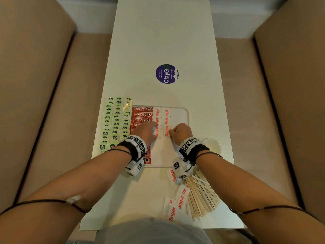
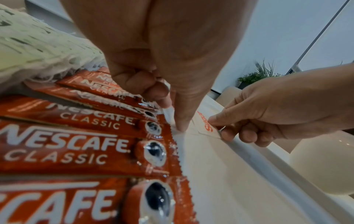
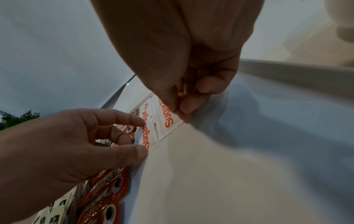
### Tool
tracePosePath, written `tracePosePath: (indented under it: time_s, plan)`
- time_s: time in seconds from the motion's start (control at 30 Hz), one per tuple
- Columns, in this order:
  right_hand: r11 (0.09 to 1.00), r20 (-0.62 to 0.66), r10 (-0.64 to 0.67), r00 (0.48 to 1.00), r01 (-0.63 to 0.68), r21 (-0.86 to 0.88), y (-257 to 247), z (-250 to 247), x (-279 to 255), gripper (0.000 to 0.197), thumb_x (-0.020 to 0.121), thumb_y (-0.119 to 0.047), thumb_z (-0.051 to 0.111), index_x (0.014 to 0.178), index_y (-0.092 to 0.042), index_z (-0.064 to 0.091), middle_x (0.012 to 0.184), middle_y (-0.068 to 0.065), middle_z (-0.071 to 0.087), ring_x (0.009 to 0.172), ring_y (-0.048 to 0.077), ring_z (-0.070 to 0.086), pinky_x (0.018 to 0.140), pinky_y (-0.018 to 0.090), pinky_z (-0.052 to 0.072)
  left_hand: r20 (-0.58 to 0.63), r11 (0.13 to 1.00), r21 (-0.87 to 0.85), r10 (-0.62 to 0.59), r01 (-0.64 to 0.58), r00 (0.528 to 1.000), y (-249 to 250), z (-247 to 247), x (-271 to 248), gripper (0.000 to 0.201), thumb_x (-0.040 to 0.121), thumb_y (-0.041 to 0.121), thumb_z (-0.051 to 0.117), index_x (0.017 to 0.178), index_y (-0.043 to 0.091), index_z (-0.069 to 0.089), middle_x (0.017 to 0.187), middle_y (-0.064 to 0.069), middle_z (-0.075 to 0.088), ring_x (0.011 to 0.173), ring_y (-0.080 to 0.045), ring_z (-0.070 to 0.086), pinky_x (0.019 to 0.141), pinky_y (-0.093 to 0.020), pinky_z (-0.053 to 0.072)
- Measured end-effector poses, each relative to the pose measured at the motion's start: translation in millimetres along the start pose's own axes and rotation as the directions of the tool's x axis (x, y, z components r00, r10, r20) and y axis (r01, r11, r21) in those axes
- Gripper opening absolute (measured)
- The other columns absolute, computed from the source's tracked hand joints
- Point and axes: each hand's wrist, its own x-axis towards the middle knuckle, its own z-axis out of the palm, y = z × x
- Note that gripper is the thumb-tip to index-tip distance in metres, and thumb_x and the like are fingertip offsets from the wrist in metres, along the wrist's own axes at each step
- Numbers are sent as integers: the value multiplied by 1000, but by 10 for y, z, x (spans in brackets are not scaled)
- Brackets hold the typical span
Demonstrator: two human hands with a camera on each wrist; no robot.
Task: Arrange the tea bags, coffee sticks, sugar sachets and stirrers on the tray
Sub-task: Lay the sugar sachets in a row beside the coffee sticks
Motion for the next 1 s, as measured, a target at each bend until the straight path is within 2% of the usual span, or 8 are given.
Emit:
tracePosePath:
  time_s: [0.1, 0.23, 0.5, 0.63, 0.7, 0.77, 0.87, 1.0]
  plan:
    - [1000, -1, -1, 1000, 1, -14, -9, -11, 1, 27, 96, -26, 65, 85, -4, 75, 83, 7, 74, 71, 21, 70, 52, 23, 48, 10, 1000, 6, 6, -6, 1000, 13, -6, 4, 53, 86, 22, 76, 136, 22, 58, 124, -7, 64, 109, -24, 62, 92, -36, 52]
    - [999, -2, 3, 1000, -3, -32, -19, -15, 5, 27, 95, -28, 66, 84, -5, 75, 82, 7, 74, 73, 23, 72, 63, 28, 57, 27, 1000, 12, 16, -16, 1000, 38, -17, 8, 49, 87, 20, 74, 133, 21, 60, 116, -7, 63, 103, -25, 63, 90, -37, 53]
    - [999, 11, -6, 1000, 7, -38, -34, -68, -48, 28, 94, -29, 66, 82, -5, 74, 81, 8, 75, 72, 24, 71, 62, 30, 57, 39, 1000, 11, 27, -27, 999, 66, -46, -25, 49, 88, 21, 74, 134, 21, 59, 116, -7, 61, 101, -25, 62, 90, -38, 53]
    - [998, 5, -50, 999, 50, -36, -51, -130, -156, 32, 96, -32, 65, 78, -7, 72, 71, 3, 70, 61, 19, 64, 56, 27, 50, 21, 1000, -1, 28, -28, 999, 74, -68, -82, 50, 88, 22, 74, 136, 21, 57, 112, -5, 62, 100, -22, 61, 89, -34, 53]
    - [993, 23, -107, 994, 108, -46, -59, -163, -237, 34, 97, -32, 63, 75, -8, 73, 68, 0, 69, 58, 15, 61, 59, 27, 49, 19, 999, 2, 33, -33, 999, 89, -88, -128, 48, 88, 23, 74, 133, 22, 59, 110, -4, 64, 99, -22, 62, 88, -34, 53]
    - [986, 45, -157, 987, 159, -40, -51, -195, -336, 32, 97, -30, 63, 75, -8, 73, 72, -2, 70, 61, 13, 63, 63, 28, 51, 40, 999, 25, 37, -38, 998, 102, -99, -180, 42, 88, 25, 74, 128, 22, 63, 106, -2, 65, 95, -21, 63, 84, -32, 52]
    - [977, 52, -199, 979, 203, -73, 20, -234, -507, 24, 96, -30, 64, 76, -18, 70, 80, -5, 69, 72, 11, 62, 67, 24, 44, 82, 998, 39, 50, -53, 995, 97, -61, -295, 34, 88, 30, 74, 121, 24, 66, 95, 5, 61, 83, -14, 58, 72, -25, 45]
    - [969, 84, -215, 973, 224, -107, 157, -246, -706, 19, 95, -33, 65, 87, -18, 73, 91, -1, 73, 83, 14, 66, 75, 27, 49, 150, 993, 66, 86, -97, 985, 92, 45, -487, 33, 89, 34, 72, 119, 24, 66, 94, 7, 58, 82, -11, 55, 73, -24, 40]
